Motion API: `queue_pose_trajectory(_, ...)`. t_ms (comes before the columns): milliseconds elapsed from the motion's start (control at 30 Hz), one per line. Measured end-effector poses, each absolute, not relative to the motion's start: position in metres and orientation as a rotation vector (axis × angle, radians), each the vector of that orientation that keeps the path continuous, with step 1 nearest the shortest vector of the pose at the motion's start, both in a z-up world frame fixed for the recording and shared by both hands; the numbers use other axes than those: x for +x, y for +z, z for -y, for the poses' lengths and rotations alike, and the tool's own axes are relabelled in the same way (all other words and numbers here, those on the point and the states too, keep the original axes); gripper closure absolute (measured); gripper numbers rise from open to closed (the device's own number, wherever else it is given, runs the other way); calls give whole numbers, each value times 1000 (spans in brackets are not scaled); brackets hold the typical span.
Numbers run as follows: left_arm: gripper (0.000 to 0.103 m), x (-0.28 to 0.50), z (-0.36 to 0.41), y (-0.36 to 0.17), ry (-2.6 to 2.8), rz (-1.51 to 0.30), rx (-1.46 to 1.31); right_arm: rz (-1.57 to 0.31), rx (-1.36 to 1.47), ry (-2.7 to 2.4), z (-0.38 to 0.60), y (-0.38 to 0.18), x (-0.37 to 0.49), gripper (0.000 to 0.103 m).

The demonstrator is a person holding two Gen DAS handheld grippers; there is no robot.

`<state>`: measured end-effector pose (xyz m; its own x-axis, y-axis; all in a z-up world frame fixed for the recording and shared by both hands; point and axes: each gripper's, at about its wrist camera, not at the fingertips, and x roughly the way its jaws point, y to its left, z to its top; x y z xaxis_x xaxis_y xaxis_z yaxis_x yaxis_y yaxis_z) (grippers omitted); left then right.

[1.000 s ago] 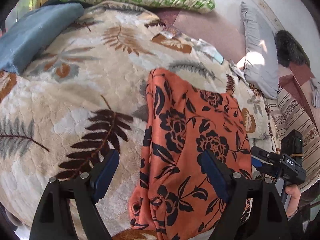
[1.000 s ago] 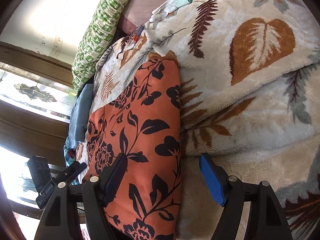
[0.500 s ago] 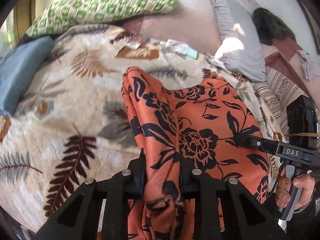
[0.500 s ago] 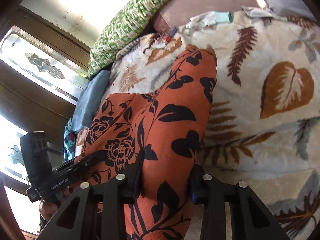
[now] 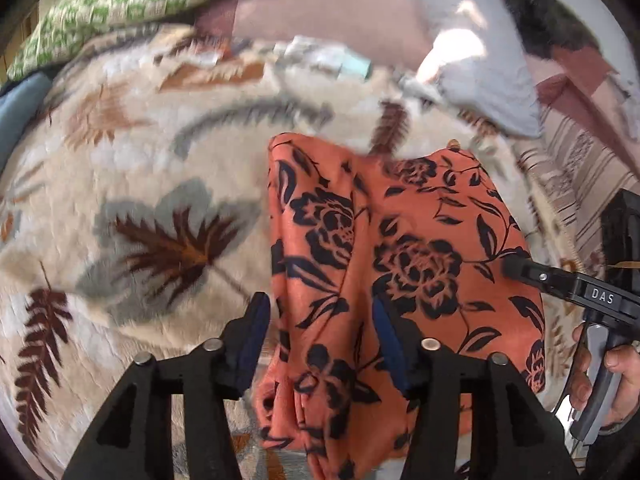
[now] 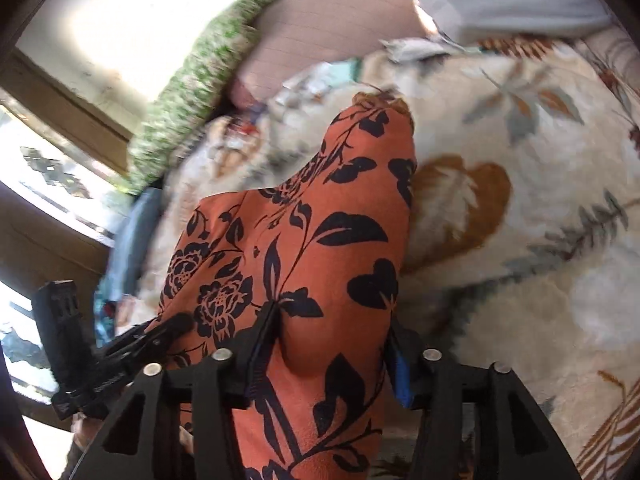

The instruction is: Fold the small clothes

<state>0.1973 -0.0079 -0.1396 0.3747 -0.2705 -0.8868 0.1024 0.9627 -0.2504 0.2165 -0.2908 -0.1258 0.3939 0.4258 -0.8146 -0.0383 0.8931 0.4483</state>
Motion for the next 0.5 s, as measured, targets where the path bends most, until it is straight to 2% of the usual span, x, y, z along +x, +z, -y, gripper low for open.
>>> queue_pose_trajectory(33, 39, 198, 4, -151, -238, -1203, -188, -1174, 332, 206, 294, -142, 216, 36)
queue_pose_trajectory(100, 34, 191, -7, -144, -224, -1177, -234, -1129, 350, 200, 299, -144, 205, 33)
queue_pose_trajectory(167, 34, 182, -12, -123, -207, -1132, -221, -1058, 305, 155, 299, -124, 191, 33)
queue_pose_trajectory(200, 31, 177, -15, -111, -208, -1094, -215, -1012, 275, 149, 297, -111, 183, 33)
queue_pose_trajectory(233, 24, 170, -17, -100, -214, -1058, -209, -972, 260, 162, 293, -98, 173, 33)
queue_pose_trajectory(333, 17, 152, -19, -91, -226, -1026, -214, -887, 216, 220, 272, -72, 139, 28)
queue_pose_trajectory(367, 16, 150, -18, -97, -232, -1043, -213, -868, 193, 235, 264, -69, 128, 26)
queue_pose_trajectory(433, 16, 147, -12, -126, -195, -1136, -157, -881, 135, 253, 243, -83, 114, 16)
queue_pose_trajectory(500, 14, 150, -7, -162, -125, -1271, -98, -1063, 133, 236, 237, -130, 122, 16)
